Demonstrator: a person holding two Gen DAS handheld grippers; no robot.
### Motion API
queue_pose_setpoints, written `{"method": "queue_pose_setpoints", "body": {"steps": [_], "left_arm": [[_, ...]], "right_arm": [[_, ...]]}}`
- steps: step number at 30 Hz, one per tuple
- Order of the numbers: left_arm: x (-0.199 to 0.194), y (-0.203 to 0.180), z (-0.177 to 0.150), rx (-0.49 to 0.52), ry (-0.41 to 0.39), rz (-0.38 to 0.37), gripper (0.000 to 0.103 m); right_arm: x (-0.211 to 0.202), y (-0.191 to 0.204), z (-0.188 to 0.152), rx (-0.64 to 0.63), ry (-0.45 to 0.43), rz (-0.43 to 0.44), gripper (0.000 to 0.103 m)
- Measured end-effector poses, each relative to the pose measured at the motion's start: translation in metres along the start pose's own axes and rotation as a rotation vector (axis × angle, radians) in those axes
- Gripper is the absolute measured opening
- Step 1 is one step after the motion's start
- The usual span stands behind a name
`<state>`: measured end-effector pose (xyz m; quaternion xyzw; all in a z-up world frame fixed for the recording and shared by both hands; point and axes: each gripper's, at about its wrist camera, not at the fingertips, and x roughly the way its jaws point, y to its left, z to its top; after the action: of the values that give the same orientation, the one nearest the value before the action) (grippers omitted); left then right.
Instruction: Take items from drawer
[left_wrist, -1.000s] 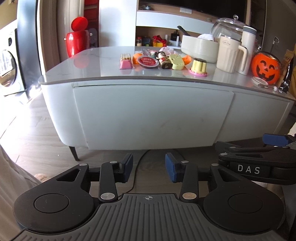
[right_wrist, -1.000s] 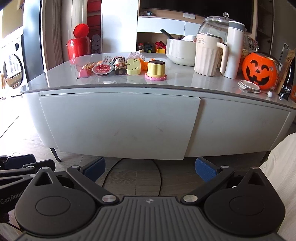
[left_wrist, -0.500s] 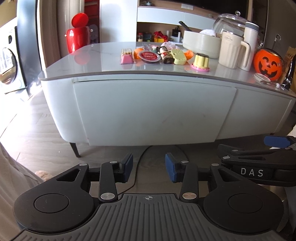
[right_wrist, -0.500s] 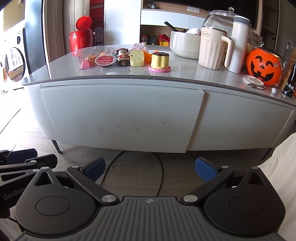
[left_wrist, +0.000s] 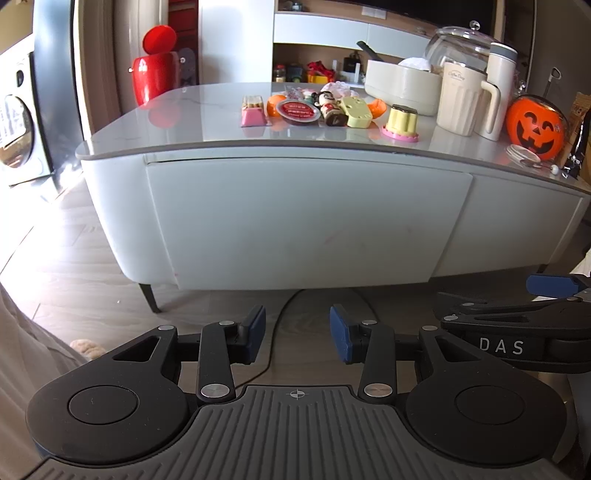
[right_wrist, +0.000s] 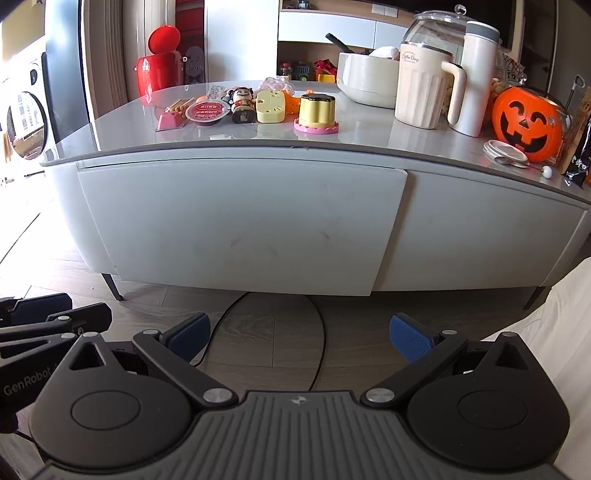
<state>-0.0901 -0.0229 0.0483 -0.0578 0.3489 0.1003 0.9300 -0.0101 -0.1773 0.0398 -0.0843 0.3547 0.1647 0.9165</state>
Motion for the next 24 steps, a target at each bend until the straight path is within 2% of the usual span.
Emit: {"method": "queue_pose_setpoints", "body": {"steps": [24], "left_arm": [[0.0003,-0.0007,-0.0001,-0.002,0.000,0.001,0.043]], "right_arm": [[0.0020,0.0007,-0.0016,-0.004,0.014,0.003,0.103]]}}
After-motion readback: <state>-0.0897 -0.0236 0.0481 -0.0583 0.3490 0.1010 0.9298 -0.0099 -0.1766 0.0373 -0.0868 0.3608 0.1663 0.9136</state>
